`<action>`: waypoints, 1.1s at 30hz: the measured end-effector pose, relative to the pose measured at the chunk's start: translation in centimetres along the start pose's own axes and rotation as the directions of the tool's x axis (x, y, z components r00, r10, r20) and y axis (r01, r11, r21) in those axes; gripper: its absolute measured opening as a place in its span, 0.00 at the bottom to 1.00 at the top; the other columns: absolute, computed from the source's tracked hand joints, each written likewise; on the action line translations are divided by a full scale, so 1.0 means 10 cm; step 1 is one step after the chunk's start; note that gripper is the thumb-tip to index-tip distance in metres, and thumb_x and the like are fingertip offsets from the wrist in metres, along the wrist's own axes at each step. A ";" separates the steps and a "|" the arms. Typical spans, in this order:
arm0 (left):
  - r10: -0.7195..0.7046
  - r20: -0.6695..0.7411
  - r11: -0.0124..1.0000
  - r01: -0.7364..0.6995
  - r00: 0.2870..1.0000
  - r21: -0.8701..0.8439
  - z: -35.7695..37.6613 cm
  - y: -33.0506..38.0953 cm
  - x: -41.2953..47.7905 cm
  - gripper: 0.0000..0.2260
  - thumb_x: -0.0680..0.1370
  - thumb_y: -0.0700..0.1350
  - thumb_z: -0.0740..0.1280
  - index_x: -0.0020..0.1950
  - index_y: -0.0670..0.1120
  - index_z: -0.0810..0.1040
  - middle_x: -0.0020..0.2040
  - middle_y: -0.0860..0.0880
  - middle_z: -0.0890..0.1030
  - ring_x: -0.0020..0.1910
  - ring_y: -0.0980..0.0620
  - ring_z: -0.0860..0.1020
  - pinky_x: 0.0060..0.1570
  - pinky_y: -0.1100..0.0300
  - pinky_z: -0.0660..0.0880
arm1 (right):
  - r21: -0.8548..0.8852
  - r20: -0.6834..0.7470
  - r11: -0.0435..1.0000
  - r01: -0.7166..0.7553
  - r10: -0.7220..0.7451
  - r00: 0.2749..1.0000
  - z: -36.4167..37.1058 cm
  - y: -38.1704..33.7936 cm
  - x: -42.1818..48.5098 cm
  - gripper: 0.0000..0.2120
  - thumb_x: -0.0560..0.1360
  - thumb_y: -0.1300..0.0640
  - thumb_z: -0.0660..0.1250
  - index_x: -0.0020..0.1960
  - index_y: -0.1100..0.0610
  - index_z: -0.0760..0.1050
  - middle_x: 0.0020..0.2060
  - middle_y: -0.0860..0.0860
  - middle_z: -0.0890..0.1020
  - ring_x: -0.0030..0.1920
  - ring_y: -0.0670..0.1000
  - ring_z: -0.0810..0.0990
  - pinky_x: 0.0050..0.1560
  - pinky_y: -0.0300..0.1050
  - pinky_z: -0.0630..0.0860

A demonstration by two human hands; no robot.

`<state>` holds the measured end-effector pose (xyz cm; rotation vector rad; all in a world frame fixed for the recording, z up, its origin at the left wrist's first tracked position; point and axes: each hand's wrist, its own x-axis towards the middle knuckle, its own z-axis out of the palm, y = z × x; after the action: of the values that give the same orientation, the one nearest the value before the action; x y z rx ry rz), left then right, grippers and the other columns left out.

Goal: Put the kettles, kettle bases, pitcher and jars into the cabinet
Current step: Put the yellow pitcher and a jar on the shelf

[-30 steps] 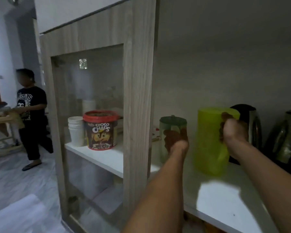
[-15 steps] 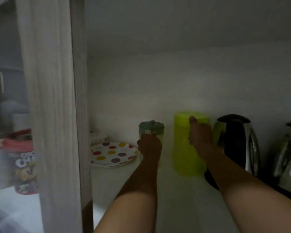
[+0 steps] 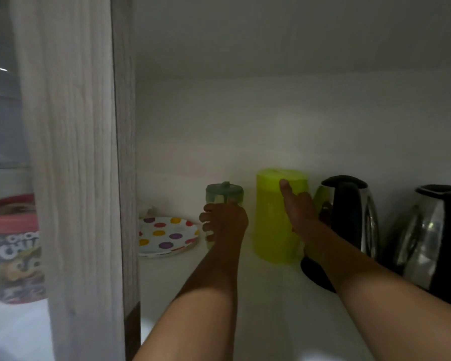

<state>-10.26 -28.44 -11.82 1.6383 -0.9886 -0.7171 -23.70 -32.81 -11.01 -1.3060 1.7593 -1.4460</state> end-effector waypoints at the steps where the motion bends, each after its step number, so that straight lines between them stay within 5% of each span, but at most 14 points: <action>1: 0.018 -0.013 1.000 -0.018 1.000 0.010 -0.01 0.00 -0.03 0.26 0.81 0.46 0.59 0.75 0.34 0.58 0.74 0.31 0.59 0.73 0.32 0.60 0.70 0.39 0.59 | 0.003 -0.008 1.000 -0.005 0.005 1.000 -0.04 0.01 -0.08 0.46 0.73 0.28 0.55 0.76 0.64 0.59 0.66 0.61 0.73 0.62 0.64 0.75 0.59 0.61 0.75; 4: 0.057 -0.035 0.998 -0.056 0.998 0.028 -0.08 0.02 -0.23 0.27 0.80 0.44 0.59 0.76 0.35 0.58 0.74 0.31 0.58 0.74 0.31 0.58 0.71 0.37 0.56 | -0.041 -0.019 0.999 -0.012 0.011 1.000 -0.17 0.05 -0.32 0.46 0.75 0.32 0.59 0.78 0.65 0.53 0.63 0.63 0.73 0.62 0.63 0.75 0.62 0.63 0.74; 7: 0.049 -0.034 0.998 -0.048 0.998 0.031 -0.11 0.06 -0.48 0.27 0.80 0.46 0.60 0.75 0.36 0.59 0.74 0.33 0.59 0.74 0.32 0.59 0.72 0.36 0.56 | -0.079 -0.045 0.997 0.013 -0.017 0.999 -0.36 0.09 -0.60 0.45 0.77 0.37 0.61 0.78 0.66 0.48 0.74 0.62 0.66 0.71 0.63 0.69 0.67 0.56 0.70; 11: 0.032 -0.040 0.996 -0.029 0.999 0.089 -0.23 0.07 -0.95 0.28 0.81 0.52 0.59 0.76 0.39 0.58 0.75 0.38 0.59 0.73 0.36 0.60 0.73 0.38 0.55 | -0.144 0.007 0.989 0.013 -0.012 1.000 -0.62 0.09 -1.07 0.43 0.79 0.39 0.58 0.79 0.65 0.44 0.74 0.62 0.65 0.71 0.63 0.69 0.66 0.51 0.70; 15: 0.040 -0.021 0.994 -0.038 0.999 0.105 -0.55 -0.12 -1.55 0.25 0.81 0.54 0.58 0.73 0.40 0.62 0.73 0.39 0.62 0.72 0.38 0.63 0.70 0.43 0.59 | -0.227 -0.035 0.974 -0.012 0.005 0.999 -0.77 0.08 -1.71 0.36 0.79 0.40 0.58 0.76 0.63 0.57 0.71 0.63 0.71 0.68 0.65 0.72 0.65 0.54 0.72; 20: 0.224 0.044 0.960 -0.228 0.974 0.161 -1.11 -0.56 -2.44 0.23 0.83 0.52 0.56 0.69 0.37 0.66 0.68 0.36 0.68 0.64 0.36 0.72 0.62 0.47 0.69 | -0.219 -0.009 0.975 0.047 -0.050 0.999 -0.86 0.15 -2.67 0.25 0.80 0.45 0.59 0.67 0.64 0.69 0.67 0.64 0.75 0.67 0.64 0.73 0.62 0.51 0.70; 25: 0.382 -0.076 0.919 -0.370 0.921 0.140 -1.86 -0.80 -3.02 0.17 0.84 0.50 0.56 0.67 0.41 0.70 0.64 0.43 0.71 0.52 0.50 0.71 0.50 0.60 0.63 | -0.239 0.063 0.967 0.084 -0.071 0.995 -0.82 0.04 -3.61 0.20 0.81 0.46 0.56 0.63 0.61 0.71 0.62 0.63 0.77 0.63 0.63 0.75 0.59 0.51 0.70; 33: 0.357 -0.330 0.926 -0.283 0.874 0.250 -3.73 -1.26 -3.41 0.16 0.82 0.48 0.58 0.64 0.38 0.71 0.63 0.37 0.70 0.60 0.38 0.73 0.60 0.49 0.69 | -0.172 0.243 0.960 0.221 -0.176 0.954 -0.14 -0.50 -5.09 0.18 0.81 0.45 0.56 0.60 0.59 0.72 0.59 0.60 0.78 0.59 0.63 0.76 0.56 0.52 0.71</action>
<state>7.90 20.28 -14.31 1.6413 -1.0406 -0.0769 -2.43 13.53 -15.09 -1.7226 1.6909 -1.1894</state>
